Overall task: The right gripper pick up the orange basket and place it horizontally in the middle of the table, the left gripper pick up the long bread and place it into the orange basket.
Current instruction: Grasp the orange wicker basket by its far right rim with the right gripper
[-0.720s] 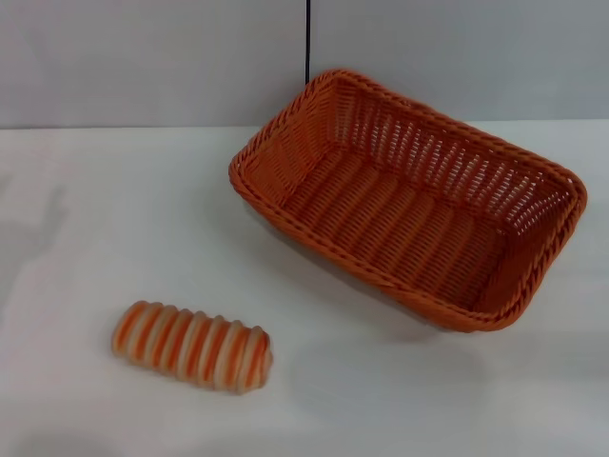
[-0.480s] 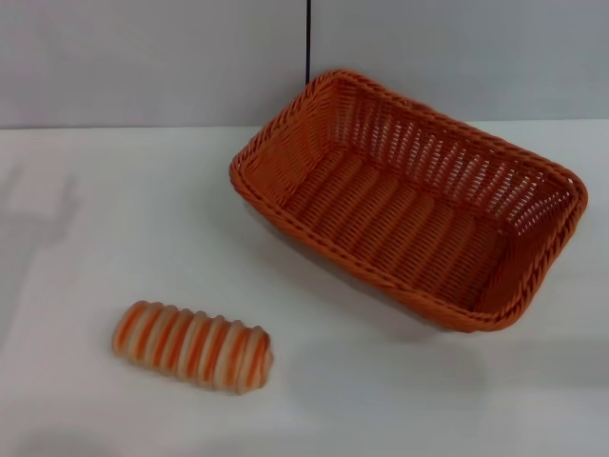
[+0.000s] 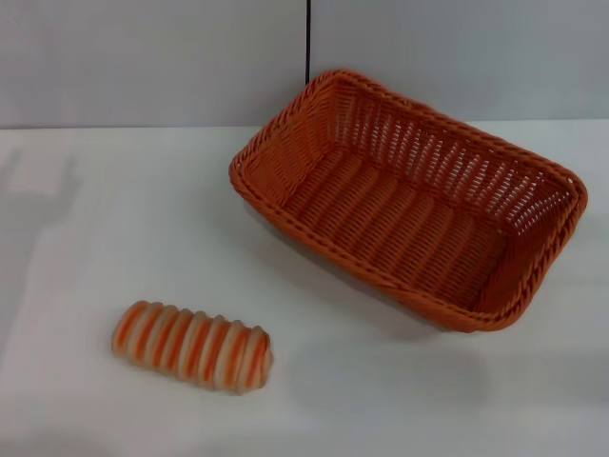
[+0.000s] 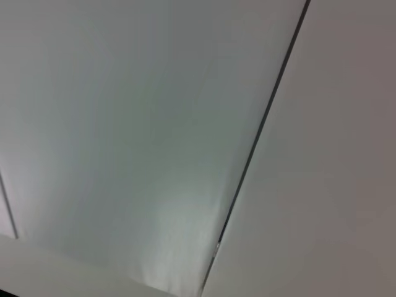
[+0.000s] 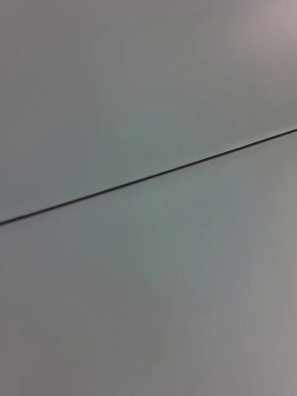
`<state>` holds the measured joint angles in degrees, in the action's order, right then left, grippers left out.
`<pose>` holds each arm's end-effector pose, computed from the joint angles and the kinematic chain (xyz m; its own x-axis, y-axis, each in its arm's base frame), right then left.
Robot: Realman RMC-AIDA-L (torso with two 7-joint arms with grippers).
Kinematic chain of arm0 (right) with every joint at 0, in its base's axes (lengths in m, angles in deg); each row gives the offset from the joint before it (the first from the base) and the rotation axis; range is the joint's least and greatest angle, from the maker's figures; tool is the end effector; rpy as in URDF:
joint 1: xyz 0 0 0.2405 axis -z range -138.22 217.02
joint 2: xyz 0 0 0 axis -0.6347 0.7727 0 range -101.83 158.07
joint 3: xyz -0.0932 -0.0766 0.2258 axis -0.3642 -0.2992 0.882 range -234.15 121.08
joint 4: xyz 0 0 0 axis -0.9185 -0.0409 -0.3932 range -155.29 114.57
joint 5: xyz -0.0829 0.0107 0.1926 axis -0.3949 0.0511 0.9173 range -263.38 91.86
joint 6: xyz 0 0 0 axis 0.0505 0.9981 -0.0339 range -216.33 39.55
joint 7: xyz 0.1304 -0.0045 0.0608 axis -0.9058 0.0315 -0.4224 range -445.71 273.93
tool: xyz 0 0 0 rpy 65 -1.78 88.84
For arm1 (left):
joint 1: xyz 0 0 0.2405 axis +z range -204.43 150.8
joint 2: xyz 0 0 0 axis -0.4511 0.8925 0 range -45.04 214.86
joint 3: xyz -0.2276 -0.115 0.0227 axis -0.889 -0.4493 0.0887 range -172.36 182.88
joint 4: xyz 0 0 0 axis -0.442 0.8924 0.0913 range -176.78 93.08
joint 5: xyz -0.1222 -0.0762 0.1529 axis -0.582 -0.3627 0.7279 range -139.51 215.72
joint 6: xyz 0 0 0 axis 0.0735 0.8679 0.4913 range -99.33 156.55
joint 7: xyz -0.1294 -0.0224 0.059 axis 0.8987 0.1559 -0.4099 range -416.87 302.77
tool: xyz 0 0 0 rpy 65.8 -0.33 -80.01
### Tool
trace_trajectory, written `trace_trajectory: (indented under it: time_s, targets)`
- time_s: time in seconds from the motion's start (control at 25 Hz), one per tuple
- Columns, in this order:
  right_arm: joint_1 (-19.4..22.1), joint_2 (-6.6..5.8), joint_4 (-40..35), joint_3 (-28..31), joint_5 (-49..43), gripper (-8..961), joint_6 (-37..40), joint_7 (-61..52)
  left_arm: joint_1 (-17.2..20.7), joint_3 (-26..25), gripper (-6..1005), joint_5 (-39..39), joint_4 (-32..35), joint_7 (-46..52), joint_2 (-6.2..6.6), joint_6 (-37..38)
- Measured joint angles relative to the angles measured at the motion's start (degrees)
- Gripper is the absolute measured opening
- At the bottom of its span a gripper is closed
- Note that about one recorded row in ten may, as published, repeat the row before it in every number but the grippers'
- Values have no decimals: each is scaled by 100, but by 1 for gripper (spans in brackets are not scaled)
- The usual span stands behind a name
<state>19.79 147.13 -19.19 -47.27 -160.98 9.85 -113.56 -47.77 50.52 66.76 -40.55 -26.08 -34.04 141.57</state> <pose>0.3484 0.2628 0.0717 0.4336 0.4813 -0.7618 -0.8709 0.0068 -0.4914 -0.3040 0.2555 0.0777 0.2978 -0.6245 0.7220 0.7903 -0.2629 -0.5534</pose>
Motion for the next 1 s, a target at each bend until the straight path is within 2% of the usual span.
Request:
trace_trajectory:
  time_s: [0.28,0.52,0.64,0.8,1.0]
  targets:
    - [-167,-12,-61,379,0,693,-60,9,-262,-188,782,0,-2,4,26,-365]
    - [-327,-37,-124,849,0,691,-126,-568,-423,-318,783,0,-7,42,21,-604]
    - [-423,-67,-402,851,-1,690,-297,-1352,-505,-409,783,0,-8,57,21,-768]
    - [-586,-159,-1132,782,-65,689,-581,-3175,-600,-500,783,2,-8,47,22,-918]
    - [-567,-317,-1892,79,-88,687,-579,-4188,-554,-594,782,-1,-14,18,21,-880]
